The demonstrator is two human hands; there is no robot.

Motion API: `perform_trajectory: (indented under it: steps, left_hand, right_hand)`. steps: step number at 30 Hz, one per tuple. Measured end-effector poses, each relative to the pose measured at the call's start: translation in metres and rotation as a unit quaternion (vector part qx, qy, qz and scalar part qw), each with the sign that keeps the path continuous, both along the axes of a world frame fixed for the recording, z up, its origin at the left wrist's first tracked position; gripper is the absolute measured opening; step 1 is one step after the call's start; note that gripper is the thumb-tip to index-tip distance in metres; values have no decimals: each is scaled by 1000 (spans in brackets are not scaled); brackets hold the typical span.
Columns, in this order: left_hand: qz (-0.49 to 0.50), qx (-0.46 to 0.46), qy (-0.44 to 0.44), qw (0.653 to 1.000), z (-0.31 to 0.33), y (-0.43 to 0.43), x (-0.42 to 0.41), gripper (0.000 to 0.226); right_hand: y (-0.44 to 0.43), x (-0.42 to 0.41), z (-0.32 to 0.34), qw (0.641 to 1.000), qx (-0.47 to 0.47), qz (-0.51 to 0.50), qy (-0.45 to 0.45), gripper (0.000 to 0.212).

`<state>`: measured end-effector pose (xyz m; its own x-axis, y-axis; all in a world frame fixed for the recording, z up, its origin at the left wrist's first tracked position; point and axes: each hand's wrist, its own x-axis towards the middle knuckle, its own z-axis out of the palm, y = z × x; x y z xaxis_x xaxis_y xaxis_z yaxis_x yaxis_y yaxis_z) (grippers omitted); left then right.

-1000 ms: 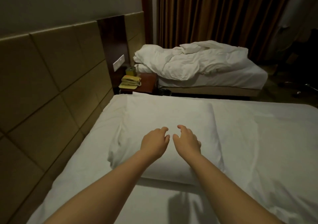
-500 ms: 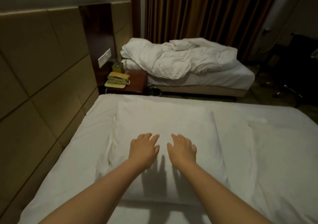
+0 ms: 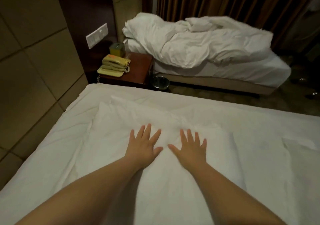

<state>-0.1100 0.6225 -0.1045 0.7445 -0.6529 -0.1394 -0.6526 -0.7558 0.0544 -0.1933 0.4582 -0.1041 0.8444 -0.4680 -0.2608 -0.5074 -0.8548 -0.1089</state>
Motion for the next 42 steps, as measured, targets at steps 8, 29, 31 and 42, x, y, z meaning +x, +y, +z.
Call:
perform_trajectory:
  steps: [8,29,31,42]
  left_hand:
    - [8,4,-9,1000,-83,-76,106,71]
    - [-23,76,142,987,-198,-149,203,64]
    - [-16,50,121,991,-196,-145,198,59]
    - [-36,116,151,981,-176,-122,178,64]
  right_hand:
    - [-54,69,-101,998,-35,-5,-44,117]
    - [-97,162,-210,997,55,-49,-32,60]
    - [-94,159,-208,996,57,-54,-37,62]
    - [-72,144,-185,996,29,12,78,71]
